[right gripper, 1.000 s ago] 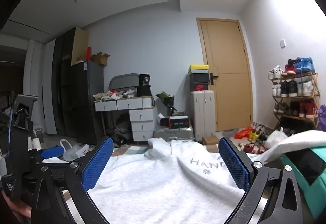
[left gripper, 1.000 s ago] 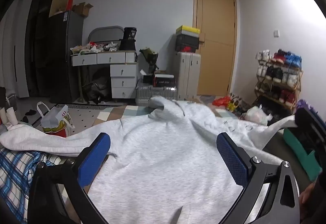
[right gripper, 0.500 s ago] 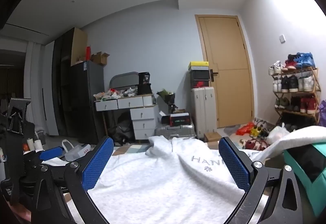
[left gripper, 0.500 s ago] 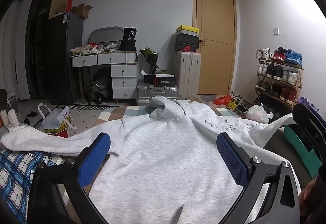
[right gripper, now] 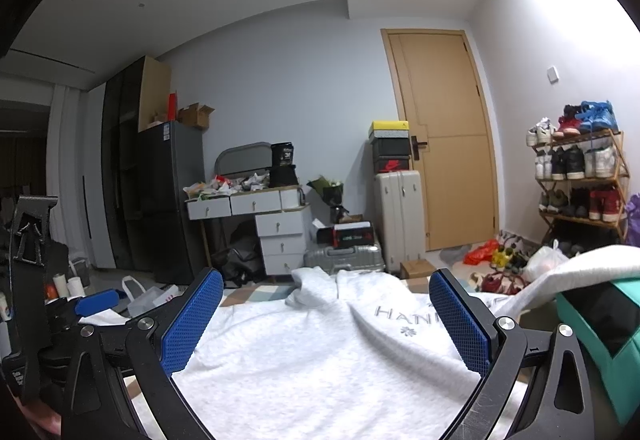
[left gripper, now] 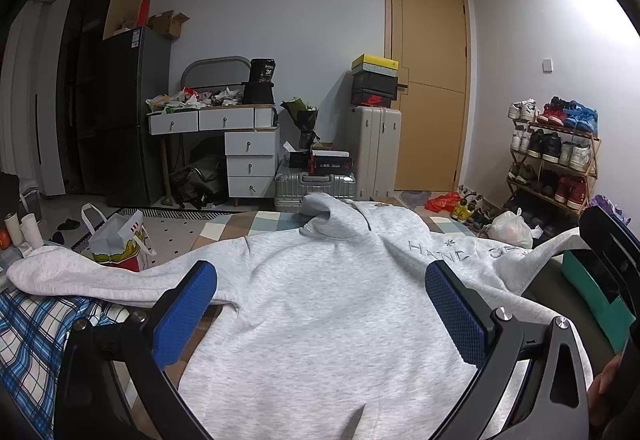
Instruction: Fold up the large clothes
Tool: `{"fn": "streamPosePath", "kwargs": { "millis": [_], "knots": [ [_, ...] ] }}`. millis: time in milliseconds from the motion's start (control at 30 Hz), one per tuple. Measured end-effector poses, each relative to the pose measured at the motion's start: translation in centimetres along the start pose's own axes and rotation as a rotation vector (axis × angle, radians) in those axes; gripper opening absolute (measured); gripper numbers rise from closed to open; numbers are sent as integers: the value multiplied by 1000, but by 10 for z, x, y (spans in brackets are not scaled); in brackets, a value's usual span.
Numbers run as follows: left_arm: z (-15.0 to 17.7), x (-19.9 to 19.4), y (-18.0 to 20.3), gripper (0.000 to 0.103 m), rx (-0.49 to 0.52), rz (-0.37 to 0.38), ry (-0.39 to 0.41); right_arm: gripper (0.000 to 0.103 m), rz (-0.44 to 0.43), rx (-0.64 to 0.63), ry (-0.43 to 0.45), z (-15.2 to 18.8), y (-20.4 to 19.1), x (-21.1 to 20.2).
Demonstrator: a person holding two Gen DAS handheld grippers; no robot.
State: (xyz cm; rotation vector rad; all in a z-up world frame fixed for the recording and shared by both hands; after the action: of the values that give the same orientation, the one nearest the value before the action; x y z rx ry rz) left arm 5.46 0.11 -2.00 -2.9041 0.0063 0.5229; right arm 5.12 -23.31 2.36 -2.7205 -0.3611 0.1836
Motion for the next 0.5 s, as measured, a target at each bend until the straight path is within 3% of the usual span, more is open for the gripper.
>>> {"fn": "streamPosePath", "kwargs": {
  "millis": [500],
  "knots": [
    [1, 1, 2, 102, 11, -12, -1, 103, 4, 4, -8, 0, 2, 2]
  ]
}}
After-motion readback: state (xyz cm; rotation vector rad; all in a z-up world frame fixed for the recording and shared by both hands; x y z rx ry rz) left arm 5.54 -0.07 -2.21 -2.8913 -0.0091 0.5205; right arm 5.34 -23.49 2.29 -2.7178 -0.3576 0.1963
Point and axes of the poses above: each gripper's, at about its wrist camera, not at the fingertips, and x roughly the way its jaws point, y to its right, z to its underside, the point moved 7 cm from there along x, roughly the way its jaws point, and after that the axes turned 15 degrees about x, right-handed, at the moved point
